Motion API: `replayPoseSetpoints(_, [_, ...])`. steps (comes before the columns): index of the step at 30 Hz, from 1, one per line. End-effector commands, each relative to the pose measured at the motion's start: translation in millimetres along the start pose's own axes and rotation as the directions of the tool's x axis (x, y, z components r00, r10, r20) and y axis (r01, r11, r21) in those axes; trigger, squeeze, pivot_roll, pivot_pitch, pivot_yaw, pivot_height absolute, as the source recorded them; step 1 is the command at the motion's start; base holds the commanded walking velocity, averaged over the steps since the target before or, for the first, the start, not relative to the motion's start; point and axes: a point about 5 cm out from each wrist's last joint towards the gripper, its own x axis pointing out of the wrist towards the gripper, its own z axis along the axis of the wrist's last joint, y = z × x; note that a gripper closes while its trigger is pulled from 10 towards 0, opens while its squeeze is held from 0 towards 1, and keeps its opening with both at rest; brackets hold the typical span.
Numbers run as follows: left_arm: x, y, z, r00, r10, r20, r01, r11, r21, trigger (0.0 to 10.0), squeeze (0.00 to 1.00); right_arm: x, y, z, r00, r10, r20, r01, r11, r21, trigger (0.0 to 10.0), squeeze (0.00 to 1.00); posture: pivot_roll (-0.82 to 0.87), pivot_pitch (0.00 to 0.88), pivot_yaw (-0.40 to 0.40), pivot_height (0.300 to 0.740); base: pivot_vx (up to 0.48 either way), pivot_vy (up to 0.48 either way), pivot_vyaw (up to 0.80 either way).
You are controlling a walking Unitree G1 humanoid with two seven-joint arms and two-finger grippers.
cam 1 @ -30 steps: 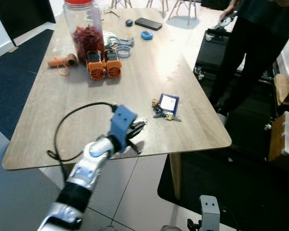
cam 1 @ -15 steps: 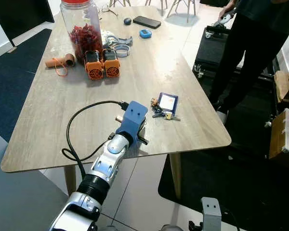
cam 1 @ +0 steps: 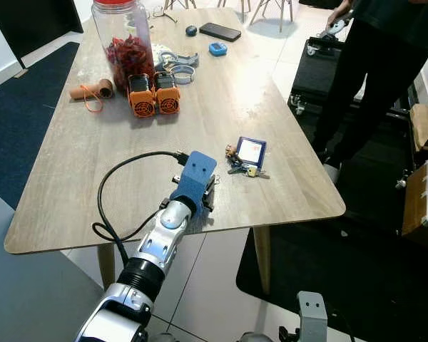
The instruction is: Hang keys on a hook
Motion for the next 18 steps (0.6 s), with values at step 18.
replayPoseSetpoints(18, [-1.0,-33.7,14,0.980,-0.146,0.133,0.154,0.987,-0.051,10.0,0.00,-1.7,-1.6,-5,1.000,-0.002,-0.017,0.002,1.000,-0.002,10.0,0.00,0.01,0.138,0.020,0.740,0.000,0.000,0.00])
